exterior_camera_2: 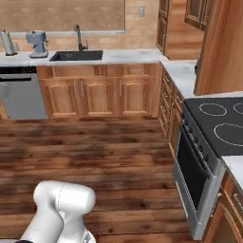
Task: Move the oil and vinegar bottle and shaker from the cabinet to the dining counter.
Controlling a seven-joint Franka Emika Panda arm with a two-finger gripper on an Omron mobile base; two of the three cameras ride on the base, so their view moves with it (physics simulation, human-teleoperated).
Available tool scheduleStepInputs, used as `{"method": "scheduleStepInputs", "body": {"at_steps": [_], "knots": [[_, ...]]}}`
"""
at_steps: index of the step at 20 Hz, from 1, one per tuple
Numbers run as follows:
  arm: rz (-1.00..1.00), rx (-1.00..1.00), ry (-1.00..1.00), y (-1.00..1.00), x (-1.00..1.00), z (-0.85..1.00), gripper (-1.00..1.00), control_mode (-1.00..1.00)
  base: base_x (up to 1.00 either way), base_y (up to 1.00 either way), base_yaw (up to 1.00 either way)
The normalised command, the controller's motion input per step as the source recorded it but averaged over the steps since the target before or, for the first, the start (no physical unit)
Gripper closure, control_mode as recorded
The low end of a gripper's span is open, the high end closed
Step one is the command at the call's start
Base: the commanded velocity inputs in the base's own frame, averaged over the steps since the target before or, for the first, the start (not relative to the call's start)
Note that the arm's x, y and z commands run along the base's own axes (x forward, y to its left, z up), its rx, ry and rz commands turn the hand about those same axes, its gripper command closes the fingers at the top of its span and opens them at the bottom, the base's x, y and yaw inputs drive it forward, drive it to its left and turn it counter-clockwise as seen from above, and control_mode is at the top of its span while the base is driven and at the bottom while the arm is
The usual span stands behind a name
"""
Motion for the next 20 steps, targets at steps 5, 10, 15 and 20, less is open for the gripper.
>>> {"method": "scheduleStepInputs", "body": {"at_steps": [5,10,15,20], "knots": [[0.0,0.0,0.0,0.0,0.0,0.0,1.0,1.0,0.0,-0.04,0.95],[0.0,0.0,0.0,0.0,0.0,0.0,1.0,1.0,0.13,-0.13,0.77],[0.0,0.0,0.0,0.0,0.0,0.0,1.0,1.0,0.25,-0.15,0.69],[0.0,0.0,0.0,0.0,0.0,0.0,1.0,1.0,0.31,-0.16,0.62]]}}
